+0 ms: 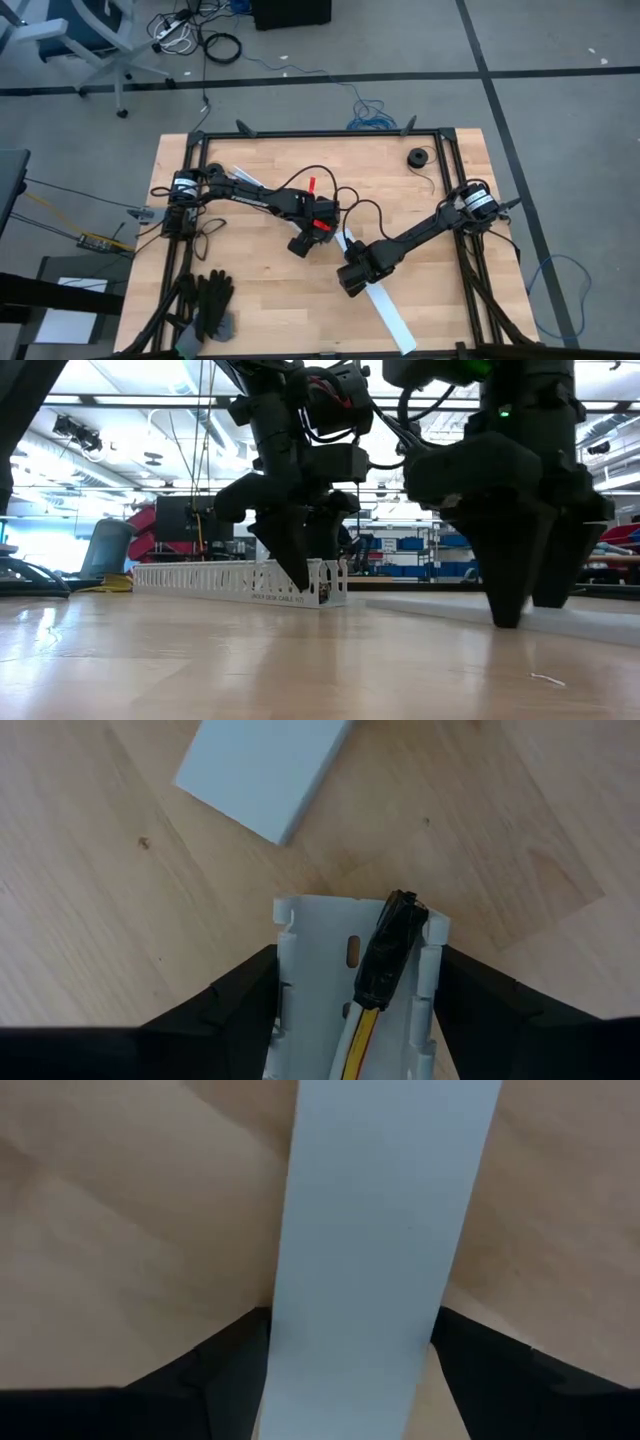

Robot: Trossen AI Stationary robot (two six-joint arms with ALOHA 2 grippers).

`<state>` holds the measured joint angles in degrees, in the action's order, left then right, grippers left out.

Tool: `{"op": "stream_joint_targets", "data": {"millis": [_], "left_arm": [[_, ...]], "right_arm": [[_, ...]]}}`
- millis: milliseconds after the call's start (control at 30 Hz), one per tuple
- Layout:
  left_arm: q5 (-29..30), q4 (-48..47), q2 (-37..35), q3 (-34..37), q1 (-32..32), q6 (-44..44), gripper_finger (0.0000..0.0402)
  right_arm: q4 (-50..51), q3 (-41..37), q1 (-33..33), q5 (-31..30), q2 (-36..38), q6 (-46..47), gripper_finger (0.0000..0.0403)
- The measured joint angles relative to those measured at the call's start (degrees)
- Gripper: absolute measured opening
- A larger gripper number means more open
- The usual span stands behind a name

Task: Ziptie cables
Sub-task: Close the white cable duct

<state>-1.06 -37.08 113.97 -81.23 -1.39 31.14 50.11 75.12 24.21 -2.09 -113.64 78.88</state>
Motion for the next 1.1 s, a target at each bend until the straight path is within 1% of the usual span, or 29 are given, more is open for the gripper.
{"op": "stream_joint_targets", "data": {"millis": [233,400,533,800,1100], "left_arm": [[-0.02,0.0,0.0,0.0,-0.02,-0.04,0.0219],[-0.02,0.08,0.0,0.01,-0.02,-0.07,0.0219],[-0.02,0.11,0.0,0.0,-0.02,-0.09,0.0219],[-0.02,0.13,0.0,0.0,-0.02,-0.11,0.0219],[-0.02,0.15,0.0,0.0,-0.02,-0.13,0.0219]], "right_arm": [[1.64,-0.08,0.53,-1.14,0.04,-2.07,0.0247],[1.49,-0.14,0.71,-1.27,0.02,-2.31,0.025],[0.39,-0.19,0.71,-2.16,0.04,-4.42,0.0251],[-0.43,-0.21,0.47,-2.19,0.06,-4.25,0.0248],[0.0,-0.19,0.47,-2.19,0.02,-4.08,0.0216]]}}
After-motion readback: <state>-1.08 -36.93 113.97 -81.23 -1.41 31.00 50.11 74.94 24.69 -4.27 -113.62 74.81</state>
